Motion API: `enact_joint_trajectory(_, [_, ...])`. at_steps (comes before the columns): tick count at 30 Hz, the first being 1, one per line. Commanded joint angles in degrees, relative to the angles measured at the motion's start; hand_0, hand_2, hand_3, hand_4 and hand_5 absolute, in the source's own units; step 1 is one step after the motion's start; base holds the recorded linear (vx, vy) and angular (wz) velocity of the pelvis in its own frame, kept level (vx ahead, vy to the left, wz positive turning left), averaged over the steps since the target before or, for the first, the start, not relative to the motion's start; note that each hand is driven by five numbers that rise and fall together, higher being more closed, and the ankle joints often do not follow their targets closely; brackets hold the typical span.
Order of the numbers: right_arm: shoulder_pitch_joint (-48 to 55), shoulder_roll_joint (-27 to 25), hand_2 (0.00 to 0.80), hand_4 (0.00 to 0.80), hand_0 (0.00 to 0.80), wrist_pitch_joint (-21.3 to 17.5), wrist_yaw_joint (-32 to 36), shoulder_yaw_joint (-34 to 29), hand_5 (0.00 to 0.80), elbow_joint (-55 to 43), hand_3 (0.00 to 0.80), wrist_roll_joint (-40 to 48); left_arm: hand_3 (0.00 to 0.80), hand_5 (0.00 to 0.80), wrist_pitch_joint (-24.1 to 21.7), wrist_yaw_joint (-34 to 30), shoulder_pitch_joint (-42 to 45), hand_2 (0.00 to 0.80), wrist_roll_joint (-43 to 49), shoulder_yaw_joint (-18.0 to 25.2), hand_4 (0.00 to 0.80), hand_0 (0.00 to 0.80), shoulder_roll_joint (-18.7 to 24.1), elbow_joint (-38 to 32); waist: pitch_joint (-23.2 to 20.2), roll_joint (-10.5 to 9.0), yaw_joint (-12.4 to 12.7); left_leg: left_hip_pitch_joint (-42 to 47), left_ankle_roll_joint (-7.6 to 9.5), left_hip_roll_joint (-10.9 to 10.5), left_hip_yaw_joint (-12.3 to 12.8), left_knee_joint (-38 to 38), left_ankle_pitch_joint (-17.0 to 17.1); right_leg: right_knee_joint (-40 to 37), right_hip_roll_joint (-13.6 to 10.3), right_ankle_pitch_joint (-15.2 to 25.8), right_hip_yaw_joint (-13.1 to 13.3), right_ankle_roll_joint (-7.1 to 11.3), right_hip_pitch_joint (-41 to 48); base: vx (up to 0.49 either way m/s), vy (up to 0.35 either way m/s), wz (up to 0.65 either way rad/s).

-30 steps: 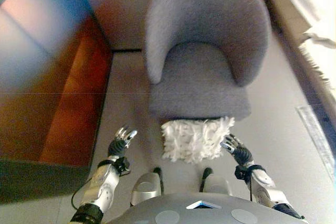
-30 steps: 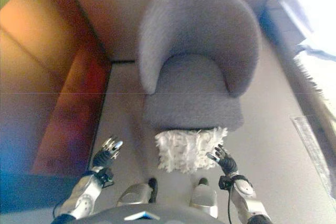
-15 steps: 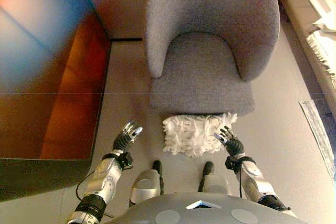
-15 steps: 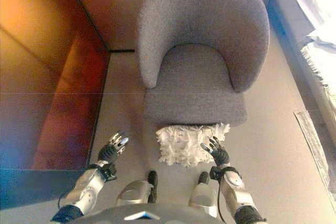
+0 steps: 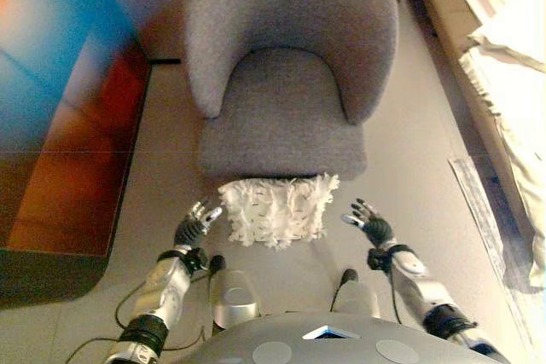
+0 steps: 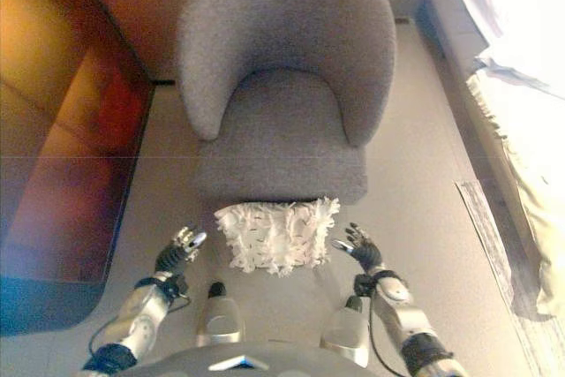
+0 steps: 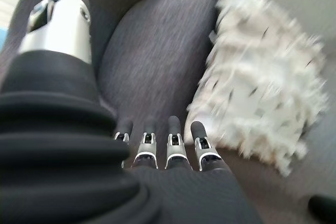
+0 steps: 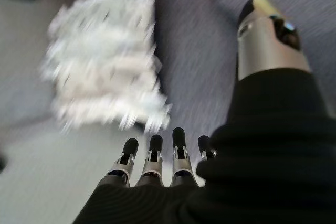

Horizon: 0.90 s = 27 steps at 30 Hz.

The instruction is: Pick up the cushion and take it to the sofa

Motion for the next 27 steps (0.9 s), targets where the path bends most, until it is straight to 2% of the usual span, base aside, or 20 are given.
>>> enact_joint_trajectory(1, [-6.2, 4.0, 0.0, 0.0, 0.0, -3.3, -2.6, -1.4, 0.0, -1.2, 0.0, -2.5, 0.0, 0.0, -4.3, -1.8, -5.7, 0.0, -1.7, -0.9, 0.0, 0.0, 4.4, -0.8, 2.9, -0.98, 1.4, -8.7, -1.09, -4.5, -2.9, 2.8, 2.6, -4.4, -5.3, 8.5, 0.5, -1.36, 0.0, -0.249, 0.187, 0.3])
enact_joint_trajectory(2, [-8.0, 3.6, 0.0, 0.0, 0.0, -4.1, -3.0, -1.7, 0.0, 0.4, 0.0, -2.9, 0.0, 0.0, -4.6, -1.8, -7.0, 0.0, -1.6, -1.2, 0.0, 0.0, 4.3, -0.8, 3.7, -0.77, 1.6, -9.9, -0.8, -5.6, -3.5, 2.4, 2.6, -4.4, -5.6, 9.0, 0.8, -1.25, -1.5, -0.25, 0.153, 0.28])
enact_joint_trajectory(3, [-9.3, 3.5, 0.0, 0.0, 0.0, -4.9, -3.8, -1.6, 0.0, 1.2, 0.0, -2.5, 0.0, 0.0, -4.7, -1.2, -8.6, 0.0, -1.2, -2.1, 0.0, 0.0, 4.4, -0.9, 4.6, -0.72, 1.3, -11.3, -0.94, -5.4, -2.4, 3.3, 2.6, -4.7, -5.9, 9.4, 0.6, -1.11, -2.2, -0.229, 0.127, 0.15])
enact_joint_trajectory(4, [-10.4, 3.7, 0.0, 0.0, 0.0, -5.1, -4.2, -1.8, 0.0, 1.7, 0.0, -2.1, 0.0, 0.0, -4.7, -0.1, -9.9, 0.0, -0.6, -3.0, 0.0, 0.0, 4.5, -1.1, 5.3, -0.86, 1.7, -12.6, -0.82, -6.5, -3.6, 3.9, 2.3, -5.0, -6.5, 10.3, 1.2, -1.01, -3.1, -0.166, 0.064, 0.11])
enact_joint_trajectory(6, [-12.3, 3.9, 0.0, 0.0, 0.0, -5.9, -4.7, -1.7, 0.0, 3.1, 0.0, -2.4, 0.0, 0.0, -5.8, 0.5, -12.7, 0.0, -0.1, -3.8, 0.0, 0.0, 5.1, 0.6, 7.0, -1.39, 1.7, -15.3, -0.73, -7.0, -4.5, 6.1, 1.4, -5.0, -7.2, 11.7, 2.2, -0.77, -5.4, -0.12, 0.007, 0.12])
enact_joint_trajectory(8, [-14.7, 3.9, 0.0, 0.0, 0.0, -6.7, -4.8, -0.8, 0.0, 5.1, 0.0, -2.0, 0.0, 0.0, -6.4, 1.8, -15.6, 0.0, 0.2, -4.5, 0.0, 0.0, 5.7, 1.8, 8.3, -1.99, 1.9, -18.2, -0.84, -6.8, -5.0, 7.9, 0.9, -5.5, -7.5, 12.6, 1.8, -0.54, -7.0, -0.133, -0.056, 0.04])
enact_joint_trajectory(12, [-24.7, 3.7, 0.0, 0.0, 0.0, -7.8, -3.6, 1.6, 0.0, 11.9, 0.0, -2.3, 0.0, 0.0, -10.2, 6.1, -21.9, 0.0, 0.9, -6.6, 0.0, 0.0, 6.3, 5.1, 11.3, -3.63, 3.0, -24.7, -1.27, -7.8, -9.0, 10.9, 0.0, -6.4, -6.1, 14.0, 3.2, -0.35, -12.7, -0.181, -0.082, -0.17])
enact_joint_trajectory(13, [-28.7, 3.6, 0.0, 0.0, 0.0, -7.4, -3.2, 2.5, 0.0, 13.4, 0.0, -2.1, 0.0, 0.0, -11.2, 7.7, -24.1, 0.0, 0.5, -6.7, 0.0, 0.0, 6.5, 6.0, 12.4, -4.21, 3.1, -26.7, -1.28, -7.8, -9.4, 11.9, -0.1, -6.2, -5.5, 14.1, 3.5, -0.47, -14.8, -0.196, -0.062, -0.39])
enact_joint_trajectory(15, [-33.8, 3.0, 0.0, 0.0, 0.0, -6.5, -3.3, 3.2, 0.0, 14.7, 0.0, -1.3, 0.0, 0.0, -12.0, 9.9, -28.2, 0.0, 0.1, -6.9, 0.0, 0.0, 7.0, 7.1, 14.1, -4.68, 2.6, -29.7, -1.57, -6.6, -8.3, 12.6, 0.7, -4.3, -5.0, 13.5, 2.9, -0.61, -17.9, -0.196, -0.043, -0.42])
enact_joint_trajectory(16, [-35.9, 2.4, 0.0, 0.0, 0.0, -6.6, -3.4, 3.3, 0.0, 15.5, 0.0, -1.3, 0.0, 0.0, -12.6, 10.6, -30.2, 0.0, -0.2, -7.2, 0.0, 0.0, 6.9, 7.5, 15.2, -4.38, 2.3, -31.2, -1.91, -5.7, -7.1, 13.0, 1.1, -3.2, -5.0, 13.0, 2.4, -0.78, -19.3, -0.179, 0.006, -0.41])
enact_joint_trajectory(18, [-39.8, 0.7, 0.0, 0.0, 0.0, -7.1, -4.2, 3.1, 0.0, 17.2, 0.0, -1.8, 0.0, 0.0, -13.4, 12.0, -33.8, 0.0, 0.5, -7.8, 0.0, 0.0, 6.6, 7.9, 16.8, -3.4, 1.7, -34.6, -1.92, -5.6, -5.8, 14.5, 1.7, 0.5, -4.9, 11.3, 2.5, -1.38, -23.5, -0.157, 0.03, -0.26])
enact_joint_trajectory(20, [-42.7, -0.8, 0.0, 0.0, 0.0, -6.5, -5.6, 3.2, 0.0, 17.3, 0.0, -1.9, 0.0, 0.0, -14.3, 13.1, -36.1, 0.0, 1.7, -8.4, 0.0, 0.0, 6.3, 7.7, 17.7, -2.42, 1.5, -38.0, -1.7, -5.9, -6.2, 16.5, 1.7, 3.5, -4.5, 10.1, 3.7, -2.15, -28.1, -0.081, -0.024, -0.1])
enact_joint_trajectory(21, [-44.2, -1.5, 0.0, 0.0, 0.0, -6.0, -6.0, 3.2, 0.0, 17.7, 0.0, -1.6, 0.0, 0.0, -14.5, 13.3, -37.0, 0.0, 2.0, -8.4, 0.0, 0.0, 6.3, 7.6, 18.2, -1.74, 1.8, -39.0, -2.02, -5.5, -6.4, 18.1, 0.0, 5.9, -3.8, 8.2, 4.4, -2.11, -29.9, -0.033, -0.058, -0.1])
enact_joint_trajectory(22, [-46.1, -2.0, 0.0, 0.0, 0.0, -5.6, -6.3, 2.9, 0.0, 18.5, 0.0, -1.5, 0.0, 0.0, -14.7, 13.6, -38.3, 0.0, 2.5, -8.5, 0.0, 0.0, 6.3, 7.7, 18.6, -1.32, 1.8, -40.6, -1.97, -5.6, -6.8, 18.9, -0.2, 7.7, -3.5, 7.6, 5.1, -2.44, -32.3, -0.024, -0.051, -0.07])
enact_joint_trajectory(27, [-52.1, -4.1, 0.0, 0.0, 0.0, -5.1, -7.2, 3.1, 0.0, 20.2, 0.0, 0.1, 0.0, 0.0, -15.8, 14.3, -43.4, 0.0, 4.9, -8.7, 0.0, 0.0, 6.9, 9.0, 19.5, 1.11, 1.3, -48.9, -1.08, -6.1, -7.4, 24.9, -1.6, 19.7, -2.6, 4.1, 7.9, -4.26, -44.2, -0.07, -0.01, 0.0])
